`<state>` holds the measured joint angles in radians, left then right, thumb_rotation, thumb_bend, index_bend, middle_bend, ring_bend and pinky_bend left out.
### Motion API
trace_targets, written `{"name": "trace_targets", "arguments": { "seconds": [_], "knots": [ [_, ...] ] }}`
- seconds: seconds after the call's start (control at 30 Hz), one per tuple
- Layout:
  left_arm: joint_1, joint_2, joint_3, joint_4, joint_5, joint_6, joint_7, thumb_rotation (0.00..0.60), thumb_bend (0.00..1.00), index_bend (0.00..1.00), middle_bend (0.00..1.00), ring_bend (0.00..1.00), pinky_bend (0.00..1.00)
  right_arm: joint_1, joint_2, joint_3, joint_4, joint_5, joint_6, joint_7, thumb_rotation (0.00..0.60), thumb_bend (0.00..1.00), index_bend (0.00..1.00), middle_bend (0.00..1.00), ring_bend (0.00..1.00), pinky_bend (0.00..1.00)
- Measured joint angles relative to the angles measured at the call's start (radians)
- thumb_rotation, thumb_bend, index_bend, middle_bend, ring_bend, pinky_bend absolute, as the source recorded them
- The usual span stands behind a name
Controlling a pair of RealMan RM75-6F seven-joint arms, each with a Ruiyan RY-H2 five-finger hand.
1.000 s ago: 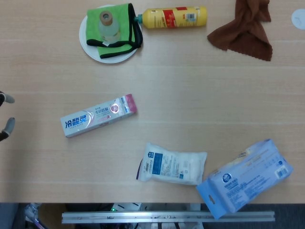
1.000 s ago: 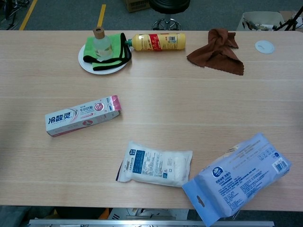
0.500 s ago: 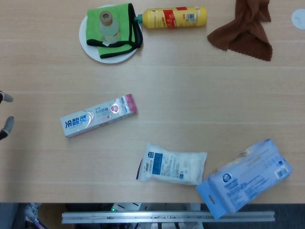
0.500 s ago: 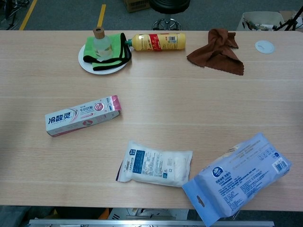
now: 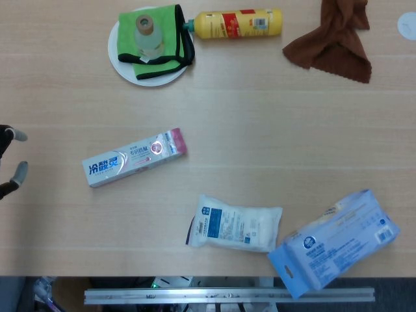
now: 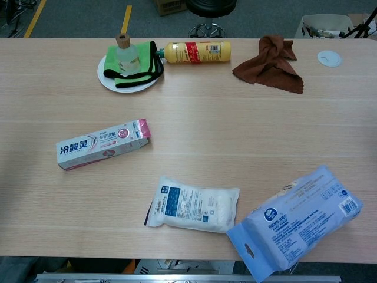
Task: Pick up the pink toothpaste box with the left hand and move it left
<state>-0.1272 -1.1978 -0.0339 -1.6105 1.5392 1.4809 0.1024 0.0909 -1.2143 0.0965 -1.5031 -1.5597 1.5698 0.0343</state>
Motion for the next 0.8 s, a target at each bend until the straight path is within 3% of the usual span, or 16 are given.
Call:
{"name": "trace_targets", "arguments": {
  "seconds": [0.47, 0.8],
  "knots": [
    [-0.024, -0.016, 0.013, -0.084, 0.022, -0.038, 0.034, 0.6, 0.22, 0.26, 0.36, 0.31, 0.43, 0.029, 0.023, 0.042, -0.046, 0.018, -0.005, -0.016, 0.6, 0.46, 0.57, 0.42, 0.34, 0.41],
    [-0.054, -0.031, 0.034, -0.159, -0.02, -0.141, 0.133, 0.6, 0.15, 0.17, 0.25, 0.21, 0.38, 0.046, 0.023, 0.059, -0.047, 0.017, -0.004, -0.003, 0.6, 0.46, 0.57, 0.42, 0.34, 0.41]
  ]
}}
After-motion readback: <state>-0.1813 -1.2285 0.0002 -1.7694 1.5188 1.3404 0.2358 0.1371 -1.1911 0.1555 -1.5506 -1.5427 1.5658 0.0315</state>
